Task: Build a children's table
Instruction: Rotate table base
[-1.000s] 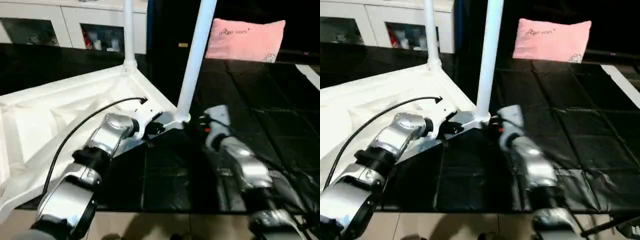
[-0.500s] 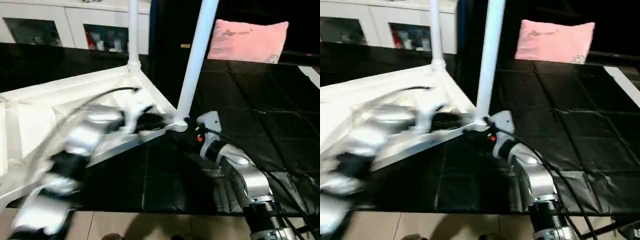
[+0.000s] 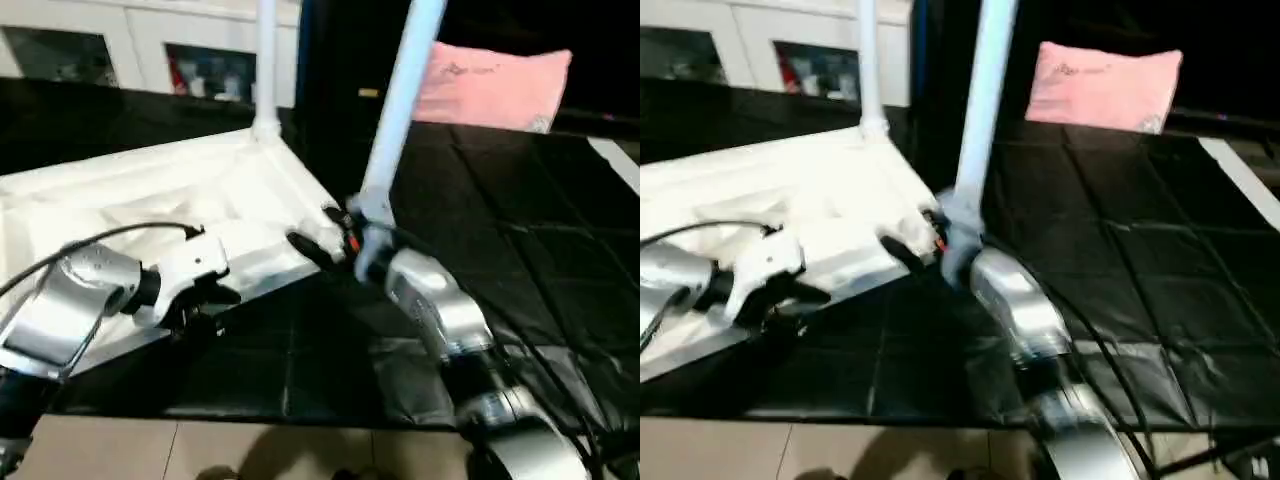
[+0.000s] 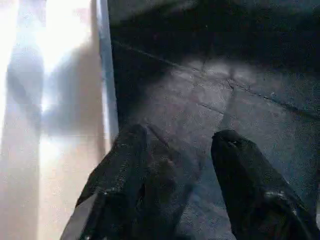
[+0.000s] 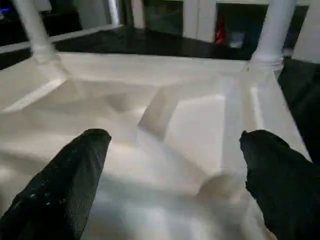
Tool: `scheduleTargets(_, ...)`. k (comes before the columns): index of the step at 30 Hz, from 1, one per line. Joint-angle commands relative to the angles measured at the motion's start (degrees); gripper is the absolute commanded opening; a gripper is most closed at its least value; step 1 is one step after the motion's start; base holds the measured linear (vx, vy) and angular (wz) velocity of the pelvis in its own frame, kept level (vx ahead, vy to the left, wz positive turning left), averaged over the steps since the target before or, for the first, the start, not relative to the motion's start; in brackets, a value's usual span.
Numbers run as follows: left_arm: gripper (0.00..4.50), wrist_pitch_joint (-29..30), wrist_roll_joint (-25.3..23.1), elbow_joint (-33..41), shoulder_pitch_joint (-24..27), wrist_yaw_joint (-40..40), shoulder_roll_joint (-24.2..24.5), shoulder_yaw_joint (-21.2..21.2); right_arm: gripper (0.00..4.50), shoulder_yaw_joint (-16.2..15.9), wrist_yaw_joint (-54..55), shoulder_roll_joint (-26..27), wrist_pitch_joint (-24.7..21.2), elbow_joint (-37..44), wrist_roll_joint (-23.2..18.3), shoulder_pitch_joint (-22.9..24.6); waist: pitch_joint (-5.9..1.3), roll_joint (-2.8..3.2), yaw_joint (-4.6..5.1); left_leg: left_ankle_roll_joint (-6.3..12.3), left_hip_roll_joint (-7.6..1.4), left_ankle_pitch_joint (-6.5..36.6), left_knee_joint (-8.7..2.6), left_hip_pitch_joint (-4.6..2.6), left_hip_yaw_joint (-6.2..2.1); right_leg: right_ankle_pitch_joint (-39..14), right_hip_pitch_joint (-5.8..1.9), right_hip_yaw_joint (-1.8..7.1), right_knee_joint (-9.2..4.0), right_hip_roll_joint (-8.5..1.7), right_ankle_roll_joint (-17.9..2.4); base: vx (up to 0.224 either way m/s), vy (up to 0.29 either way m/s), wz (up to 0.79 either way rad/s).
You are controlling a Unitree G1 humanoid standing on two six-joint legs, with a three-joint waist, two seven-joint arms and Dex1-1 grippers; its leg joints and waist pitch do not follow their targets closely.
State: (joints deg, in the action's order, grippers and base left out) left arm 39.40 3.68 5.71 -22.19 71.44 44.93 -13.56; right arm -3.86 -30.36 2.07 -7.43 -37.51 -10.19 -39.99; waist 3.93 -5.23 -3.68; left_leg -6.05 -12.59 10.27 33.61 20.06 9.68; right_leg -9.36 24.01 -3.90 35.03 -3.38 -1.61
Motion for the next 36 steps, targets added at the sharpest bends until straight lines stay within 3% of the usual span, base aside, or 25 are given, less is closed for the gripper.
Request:
scheduleTargets(1,2.82,1.6,0.4,3.2,0.5,-0.7,0.0,-0.4,4.5,2.4,4.5,0.3,2.7,-6.8,0.9,-4.1,-3.72,1.82,0.18,-3.33,-0.69,13.3,-4.58,-0.69,0.16,-15.5,-2.63,2.99,-3.34,-3.93,-9.3,0.0,0.0,0.0)
scheduleTargets(7,3.18,2.4,-1.6,4.3,1.4,-3.5,0.6,-2.5,4.5,5.3,18.1,0.6,6.9,-19.6,2.6,-12.1,-3.93,1.6,0.37,-3.87,-0.36,12.2,-4.23,-0.44,0.38,-13.8,-2.74,3.07,-2.91,-3.71,-8.9,0.0,0.0,0.0)
scheduleTargets(13,3.71,2.4,-3.8,3.7,1.8,-5.3,1.3,-3.5,4.5,8.8,28.4,-1.5,9.2,-28.3,2.3,-16.0,-3.79,1.74,0.05,-4.76,-0.35,15.8,-4.14,-0.75,0.33,-16.6,-2.29,2.94,-3.05,-3.53,-7.9,0.0,0.0,0.0)
scheduleTargets(20,4.22,1.2,-5.1,2.3,1.7,-8.0,1.6,-3.8,4.5,10.3,31.7,-5.1,11.9,-32.6,2.6,-17.8,-3.83,1.71,-0.97,-4.72,-0.3,16.4,-3.88,-0.94,0.58,-16.1,-1.96,2.96,-2.98,-3.3,-7.6,0.0,0.0,0.0)
scheduleTargets(29,4.45,-2.1,-6.8,-2.1,0.2,-14.4,-1.4,-2.6,4.5,11.5,32.4,-10.7,14.1,-35.5,3.3,-18.6,-4.14,1.58,-1.11,-4.62,-0.03,14.8,-3.49,0.1,0.42,-14.7,-2.72,2.84,-2.47,-3.28,-7.6,0.0,0.0,0.0)
scheduleTargets(30,4.45,-2.6,-6.7,-3.0,0.3,-16.3,-2.6,-1.7,4.5,11.6,32.3,-11.8,14.3,-35.6,3.4,-18.3,-4.18,1.88,-1.09,-4.64,-0.01,14.8,-3.47,0.16,0.35,-14.5,-2.78,2.83,-2.41,-3.28,-7.7,0.0,0.0,0.0)
scheduleTargets(31,4.45,-3.0,-6.4,-3.6,0.5,-17.8,-3.6,-1.0,4.5,11.6,32.1,-12.7,14.6,-35.7,3.6,-18.0,-4.27,1.62,-1.07,-4.45,-0.05,14.7,-3.32,0.04,0.46,-13.9,-2.74,2.83,-2.5,-3.29,-7.9,0.0,0.0,0.0)
scheduleTargets(33,4.45,-3.7,-5.2,-4.0,1.3,-20.0,-5.4,0.9,4.5,11.5,31.6,-13.9,15.1,-35.8,4.0,-17.6,-4.34,2.29,-1.1,-4.28,0.03,13.9,-3.2,0.16,0.47,-11.8,-2.81,2.83,-2.27,-3.18,-8.6,0.0,0.0,0.0)
scheduleTargets(34,4.45,-3.8,-4.6,-4.0,1.7,-20.7,-6.0,1.7,4.5,11.4,31.3,-14.2,15.2,-35.8,4.1,-17.4,-4.42,2.05,-0.98,-4.09,0.04,13.8,-3.11,0.25,0.51,-11.1,-2.95,2.78,-2.25,-3.15,-8.8,0.0,0.0,0.0)
scheduleTargets(35,4.45,-4.4,-2.3,-3.0,2.9,-21.5,-7.9,4.2,4.5,10.9,30.2,-14.8,15.7,-35.6,4.8,-17.0,-4.47,2.4,-1.05,-3.96,0.08,13.8,-3.09,0.28,0.4,-10.7,-3.01,2.73,-2.09,-3.13,-9.1,0.0,0.0,0.0)
scheduleTargets(36,4.45,-4.4,-2.1,-2.9,3.0,-21.5,-8.0,4.4,4.5,10.9,30.1,-14.8,15.8,-35.6,4.8,-16.9,-4.41,2.16,-0.85,-3.8,0.07,13.8,-3.07,0.43,0.47,-10.5,-3.06,2.74,-2.22,-3.14,-9.2,0.0,0.0,0.0)
